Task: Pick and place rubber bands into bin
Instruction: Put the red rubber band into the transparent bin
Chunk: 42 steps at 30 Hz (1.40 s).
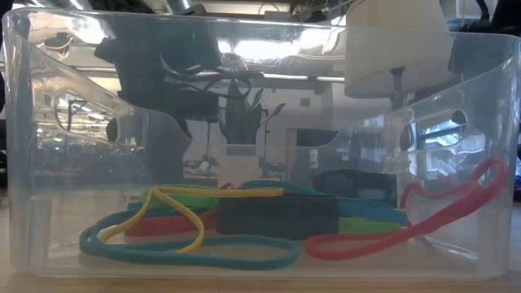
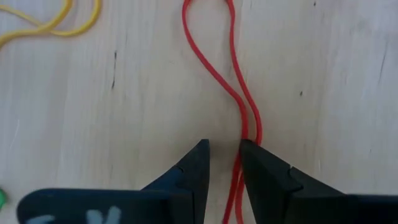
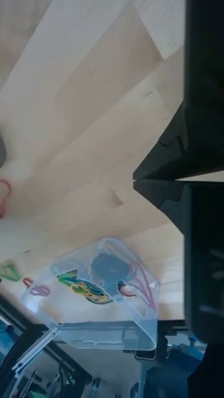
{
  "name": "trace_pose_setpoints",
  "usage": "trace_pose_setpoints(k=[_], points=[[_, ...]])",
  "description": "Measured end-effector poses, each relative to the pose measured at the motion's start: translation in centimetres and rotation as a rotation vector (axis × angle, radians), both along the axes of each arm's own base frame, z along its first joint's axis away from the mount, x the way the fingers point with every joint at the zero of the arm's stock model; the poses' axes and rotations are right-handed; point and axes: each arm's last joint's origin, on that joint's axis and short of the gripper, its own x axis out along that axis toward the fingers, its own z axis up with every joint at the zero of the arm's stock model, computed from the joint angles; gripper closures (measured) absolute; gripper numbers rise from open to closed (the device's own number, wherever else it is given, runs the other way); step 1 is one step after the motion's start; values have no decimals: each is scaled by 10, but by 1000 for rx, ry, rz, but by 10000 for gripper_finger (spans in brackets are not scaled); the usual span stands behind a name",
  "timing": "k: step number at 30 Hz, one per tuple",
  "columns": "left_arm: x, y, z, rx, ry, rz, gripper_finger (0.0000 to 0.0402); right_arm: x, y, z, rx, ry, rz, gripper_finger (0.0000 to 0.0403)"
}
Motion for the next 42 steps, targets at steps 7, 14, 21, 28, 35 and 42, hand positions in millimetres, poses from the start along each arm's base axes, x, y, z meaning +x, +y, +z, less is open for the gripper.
trace_pose_setpoints(k=[7, 14, 21, 28, 35, 42], points=[[8, -2, 9, -1, -44, -19, 314, 0, 0, 1, 4, -6, 0, 396], [8, -1, 9, -5, -46, 4, 314, 1, 0, 1, 8, -13, 0, 396], [9, -5, 3, -32, -16, -14, 314, 1, 1, 1, 5, -12, 3, 396], [9, -12, -8, 25, 32, -94, 335, 1, 0, 1, 2, -11, 5, 396], [8, -18, -7, 89, 39, -116, 398, 1, 0, 1, -15, -11, 16, 396], [21, -24, 31, 114, 13, -74, 399, 0, 0, 0, -68, 1, 49, 396]])
